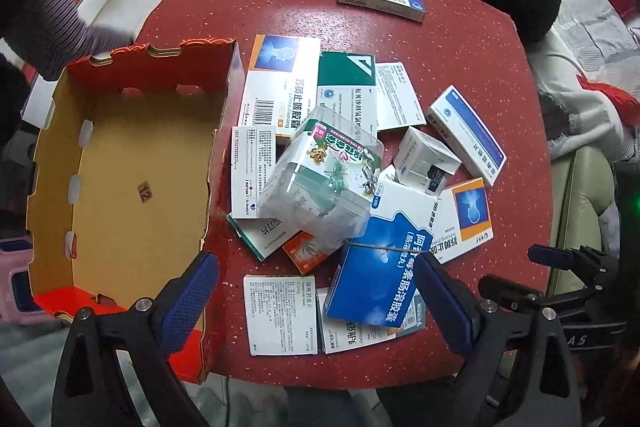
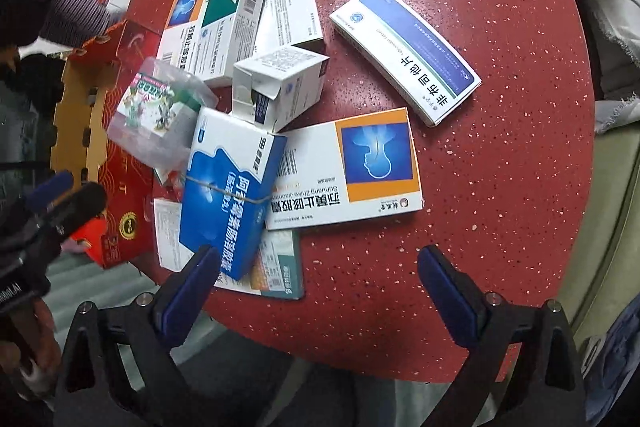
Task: Organize objects
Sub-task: 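Lower both tools over the medicine box pile and open the fingers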
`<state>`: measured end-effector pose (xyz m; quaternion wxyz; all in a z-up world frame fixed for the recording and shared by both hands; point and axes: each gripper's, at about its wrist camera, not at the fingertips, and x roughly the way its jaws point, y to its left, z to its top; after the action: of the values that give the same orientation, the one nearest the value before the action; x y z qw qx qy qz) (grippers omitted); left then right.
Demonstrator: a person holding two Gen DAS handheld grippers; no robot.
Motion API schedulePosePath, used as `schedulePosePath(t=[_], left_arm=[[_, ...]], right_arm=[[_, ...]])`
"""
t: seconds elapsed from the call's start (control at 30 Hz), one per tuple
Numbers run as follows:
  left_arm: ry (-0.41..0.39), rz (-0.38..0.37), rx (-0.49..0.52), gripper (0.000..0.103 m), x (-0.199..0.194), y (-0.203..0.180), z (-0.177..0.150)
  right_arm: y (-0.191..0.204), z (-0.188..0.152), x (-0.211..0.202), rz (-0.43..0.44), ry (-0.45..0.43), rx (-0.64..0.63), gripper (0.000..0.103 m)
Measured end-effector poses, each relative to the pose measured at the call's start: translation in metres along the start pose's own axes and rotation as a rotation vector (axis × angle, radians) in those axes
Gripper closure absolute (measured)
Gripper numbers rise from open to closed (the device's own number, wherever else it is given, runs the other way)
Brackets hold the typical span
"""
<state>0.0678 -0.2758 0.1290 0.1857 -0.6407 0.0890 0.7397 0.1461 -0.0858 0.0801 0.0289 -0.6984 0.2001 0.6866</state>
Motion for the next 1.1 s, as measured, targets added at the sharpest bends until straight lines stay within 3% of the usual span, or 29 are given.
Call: schedulePosePath(t=[0.47, 0.73, 1.1], left_arm=[[0.045, 0.068, -0.091, 0.004, 0.025, -0.011, -0.018], [-0.008, 0.133, 0.125, 0.004, 0.051, -0.077, -0.043], [0.035, 0.16, 0.2, 0.004, 0.096, -0.098, -0.036]], right_arm=[[-0.03, 0.017, 0.011, -0.031, 0.025, -0.116, 0.004], [-0.063, 0.052, 0.014, -0.072, 0.019, -0.219, 0.004], [-0.051, 0.096, 0.042, -0.129, 0.024, -0.385, 0.004]])
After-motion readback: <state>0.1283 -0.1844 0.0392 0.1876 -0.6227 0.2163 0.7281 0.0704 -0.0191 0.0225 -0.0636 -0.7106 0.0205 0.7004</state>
